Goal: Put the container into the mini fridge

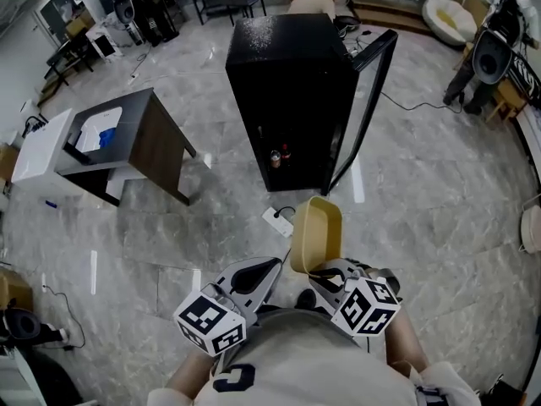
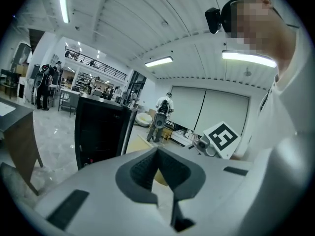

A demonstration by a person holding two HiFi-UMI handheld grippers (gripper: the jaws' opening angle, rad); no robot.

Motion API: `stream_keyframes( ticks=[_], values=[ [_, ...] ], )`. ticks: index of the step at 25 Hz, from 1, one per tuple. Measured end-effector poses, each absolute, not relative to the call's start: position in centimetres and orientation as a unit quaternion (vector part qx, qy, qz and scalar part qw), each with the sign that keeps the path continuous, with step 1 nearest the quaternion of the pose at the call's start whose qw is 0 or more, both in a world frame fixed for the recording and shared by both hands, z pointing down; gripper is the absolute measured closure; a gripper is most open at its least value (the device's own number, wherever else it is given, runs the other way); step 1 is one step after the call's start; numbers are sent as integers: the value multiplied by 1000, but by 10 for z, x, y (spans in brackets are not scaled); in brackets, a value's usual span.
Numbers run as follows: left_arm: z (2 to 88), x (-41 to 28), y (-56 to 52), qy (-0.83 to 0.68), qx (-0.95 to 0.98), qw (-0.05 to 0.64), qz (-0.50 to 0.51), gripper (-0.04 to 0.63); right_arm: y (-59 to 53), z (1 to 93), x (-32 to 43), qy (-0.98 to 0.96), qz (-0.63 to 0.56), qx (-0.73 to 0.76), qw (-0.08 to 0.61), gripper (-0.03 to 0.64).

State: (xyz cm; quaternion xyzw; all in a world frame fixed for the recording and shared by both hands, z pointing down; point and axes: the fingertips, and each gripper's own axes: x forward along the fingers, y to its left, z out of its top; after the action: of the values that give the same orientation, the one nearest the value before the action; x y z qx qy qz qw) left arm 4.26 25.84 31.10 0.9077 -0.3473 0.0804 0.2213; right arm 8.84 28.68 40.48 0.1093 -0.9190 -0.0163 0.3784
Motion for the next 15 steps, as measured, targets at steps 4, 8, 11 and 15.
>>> stream_keyframes(
  ticks=[4,8,11,15],
  values=[
    [311,60,252,-346,908,220,89,538,282,405,102,-923,-15,105,370,584],
    [313,67,253,-352,906,217,94,538,282,413,108,-923,-19,93,373,584],
    [317,66,251,-356,903,221,94,538,279,414,109,-925,-23,90,369,584],
    [317,64,243,-357,901,230,92,538,273,413,112,-924,-18,97,369,584]
  ],
)
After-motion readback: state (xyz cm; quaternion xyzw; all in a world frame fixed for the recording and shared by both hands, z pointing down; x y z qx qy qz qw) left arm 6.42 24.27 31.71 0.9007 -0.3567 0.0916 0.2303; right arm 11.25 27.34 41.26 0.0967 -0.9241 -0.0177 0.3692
